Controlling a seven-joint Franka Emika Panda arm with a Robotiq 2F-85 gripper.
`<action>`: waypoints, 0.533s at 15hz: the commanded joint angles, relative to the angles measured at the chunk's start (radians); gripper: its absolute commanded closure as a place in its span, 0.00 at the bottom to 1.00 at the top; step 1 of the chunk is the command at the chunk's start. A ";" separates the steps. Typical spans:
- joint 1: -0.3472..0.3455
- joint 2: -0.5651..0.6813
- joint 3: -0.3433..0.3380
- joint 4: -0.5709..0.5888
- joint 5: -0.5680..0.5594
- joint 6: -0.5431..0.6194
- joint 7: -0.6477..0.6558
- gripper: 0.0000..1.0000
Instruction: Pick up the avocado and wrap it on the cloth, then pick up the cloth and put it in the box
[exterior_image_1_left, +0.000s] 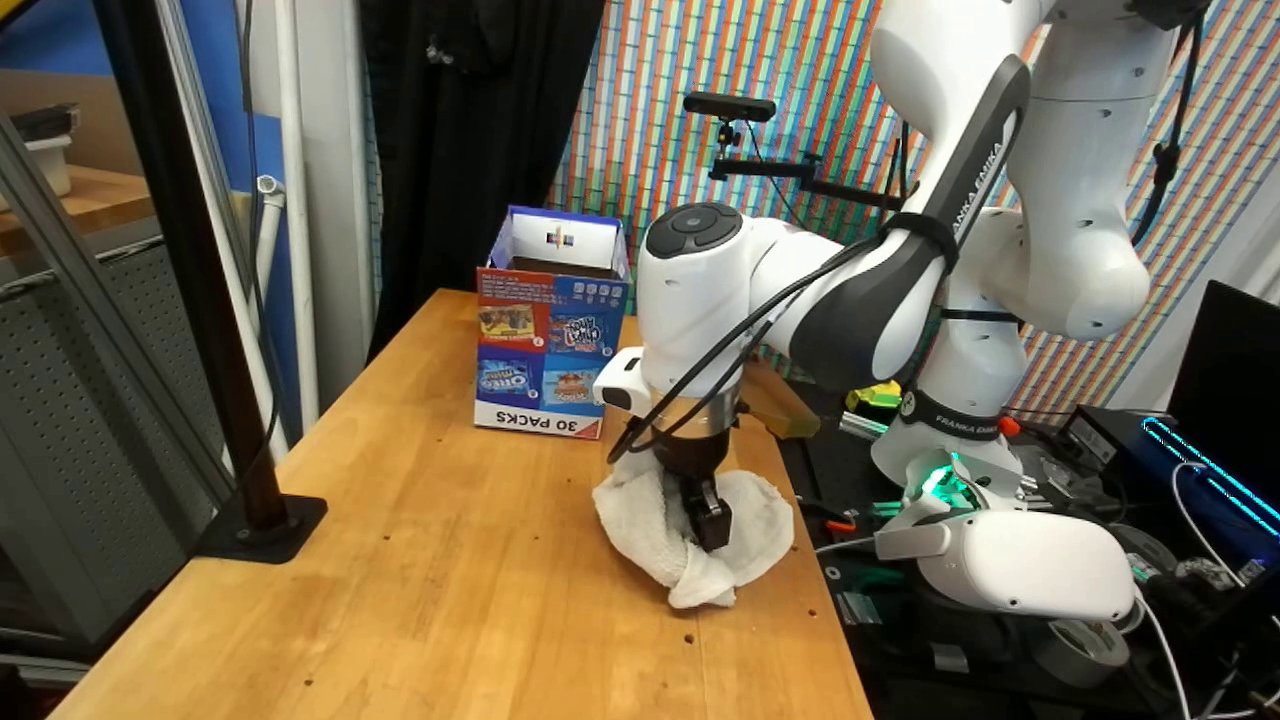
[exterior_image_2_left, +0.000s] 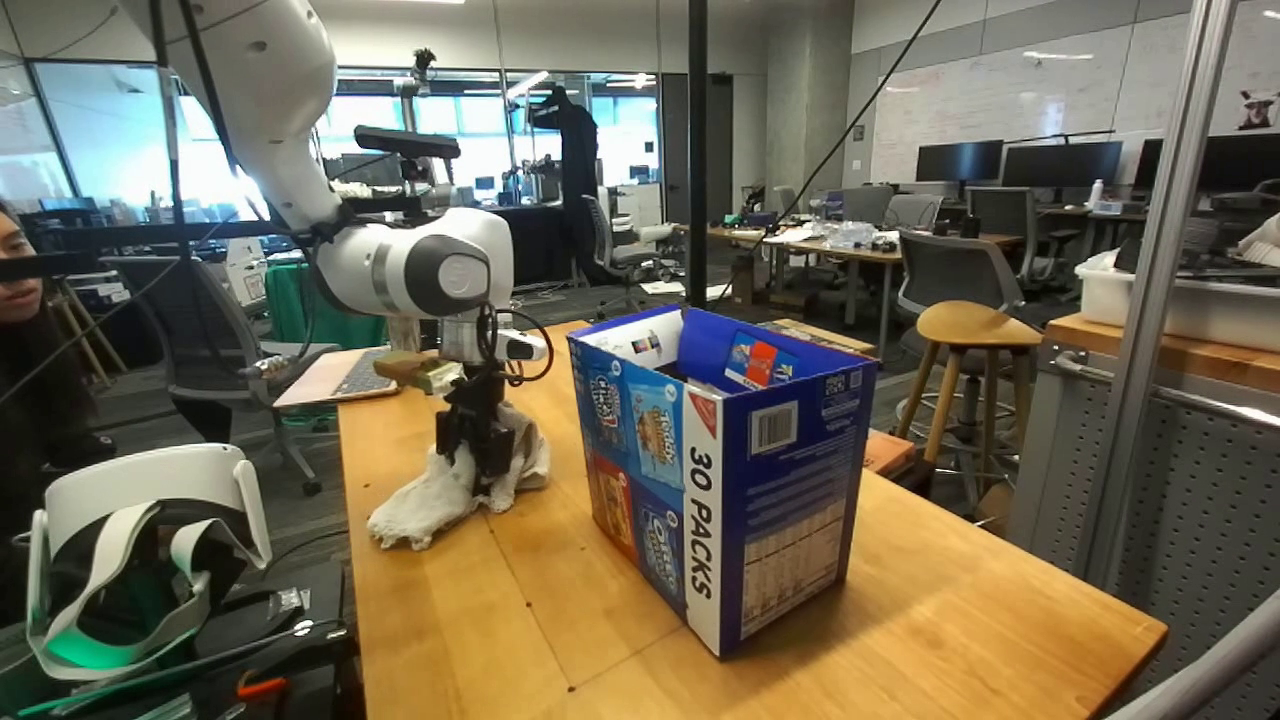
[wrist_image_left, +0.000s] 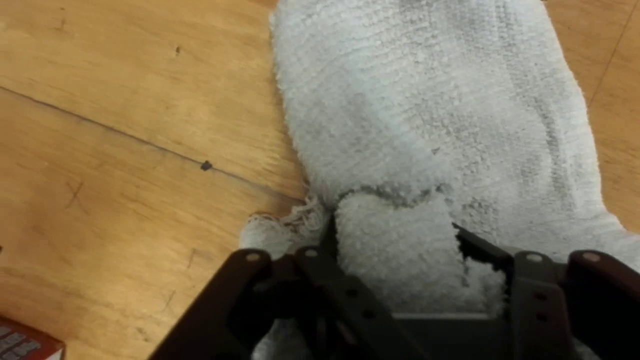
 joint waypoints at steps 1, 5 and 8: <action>0.005 0.019 -0.016 0.012 -0.001 0.001 -0.021 0.85; 0.006 -0.006 -0.016 0.019 -0.001 -0.005 -0.022 0.95; 0.007 -0.028 -0.016 0.035 -0.001 -0.012 -0.017 0.92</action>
